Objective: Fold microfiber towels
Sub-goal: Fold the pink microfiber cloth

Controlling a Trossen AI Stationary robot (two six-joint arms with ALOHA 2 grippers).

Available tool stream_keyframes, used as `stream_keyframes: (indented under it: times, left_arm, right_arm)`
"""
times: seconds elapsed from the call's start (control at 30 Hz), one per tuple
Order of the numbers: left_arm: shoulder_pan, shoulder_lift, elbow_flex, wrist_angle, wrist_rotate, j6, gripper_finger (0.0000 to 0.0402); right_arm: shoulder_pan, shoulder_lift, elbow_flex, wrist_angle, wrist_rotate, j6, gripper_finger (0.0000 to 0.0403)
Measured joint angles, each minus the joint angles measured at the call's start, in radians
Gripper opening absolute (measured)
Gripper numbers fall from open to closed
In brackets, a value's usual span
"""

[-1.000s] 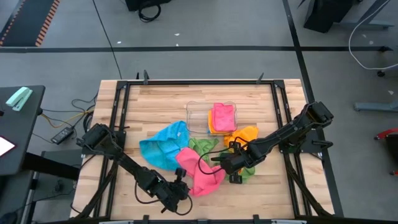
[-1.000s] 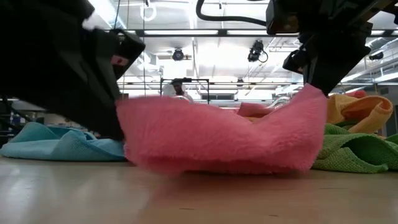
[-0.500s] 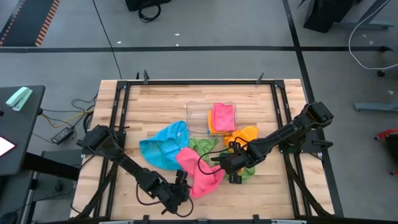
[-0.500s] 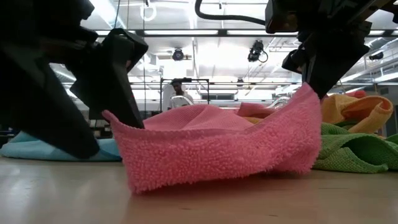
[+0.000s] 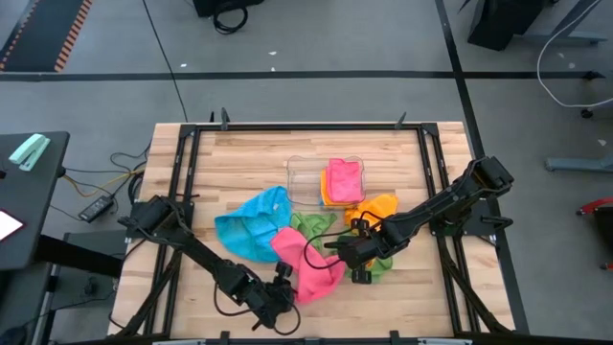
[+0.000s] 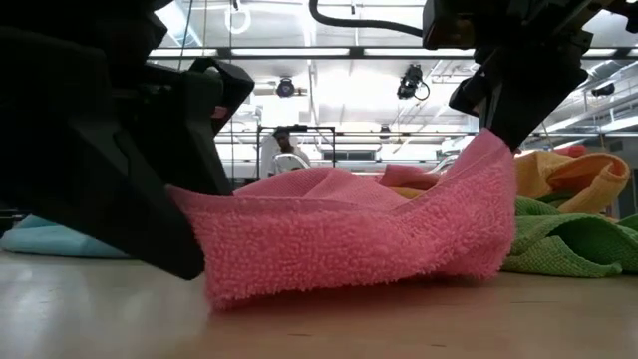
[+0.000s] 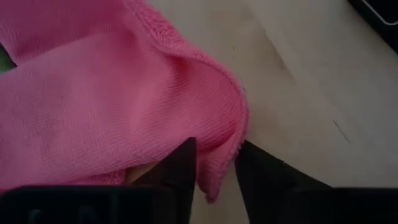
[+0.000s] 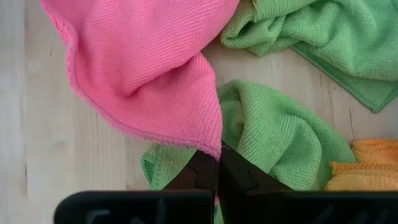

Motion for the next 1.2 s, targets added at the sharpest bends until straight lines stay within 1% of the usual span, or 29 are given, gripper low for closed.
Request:
stream_keyframes:
  times: [0.23,0.27,0.37,0.47,0.53,0.6,0.7,0.77,0.83,0.9,1.03,1.13,1.2]
  left_arm:
    - [-0.01,-0.006,0.0,-0.001,0.0,0.009,0.0018]
    - [-0.014,-0.014,0.004,-0.011,0.0,0.009,0.0011]
    - [-0.026,-0.066,0.03,-0.062,-0.026,0.0,0.0014]
    - [-0.042,-0.121,0.08,-0.212,-0.131,-0.023,0.0021]
    - [-0.043,-0.155,0.127,-0.304,-0.194,-0.028,0.0017]
    - [-0.042,-0.197,0.172,-0.373,-0.234,-0.027,0.001]
    - [-0.033,-0.238,0.233,-0.436,-0.249,-0.009,0.0008]
    - [-0.029,-0.259,0.252,-0.488,-0.25,0.005,0.0015]
    - [-0.018,-0.272,0.278,-0.515,-0.259,0.009,0.0023]
    - [-0.012,-0.287,0.301,-0.59,-0.286,0.014,0.0025]
    - [0.009,-0.303,0.347,-0.698,-0.337,0.027,0.0009]
    - [0.018,-0.323,0.4,-0.751,-0.341,0.051,0.0009]
    - [0.018,-0.336,0.443,-0.771,-0.343,0.077,0.0018]
  right_arm:
    - [0.0,0.0,0.0,0.0,0.0,0.0,0.0008]
    - [0.0,0.0,0.0,-0.001,0.0,-0.001,0.0008]
    - [0.0,-0.002,0.001,-0.012,-0.019,-0.008,0.0008]
    - [0.01,-0.012,0.033,-0.027,-0.021,-0.011,0.0008]
    - [0.023,-0.019,0.076,-0.049,-0.015,-0.037,0.0008]
    - [0.032,-0.021,0.123,-0.066,-0.015,-0.083,0.0008]
    - [0.045,-0.027,0.197,-0.082,-0.015,-0.145,0.0008]
    - [0.046,-0.029,0.252,-0.08,-0.015,-0.176,0.0008]
    - [0.046,-0.029,0.307,-0.137,-0.014,-0.196,0.0008]
    - [0.046,-0.029,0.353,-0.173,-0.014,-0.207,0.0008]
    - [0.041,-0.028,0.456,-0.281,-0.011,-0.229,0.0008]
    - [0.042,-0.028,0.535,-0.361,-0.011,-0.236,0.0008]
    - [0.042,-0.028,0.596,-0.407,-0.011,-0.24,0.0008]
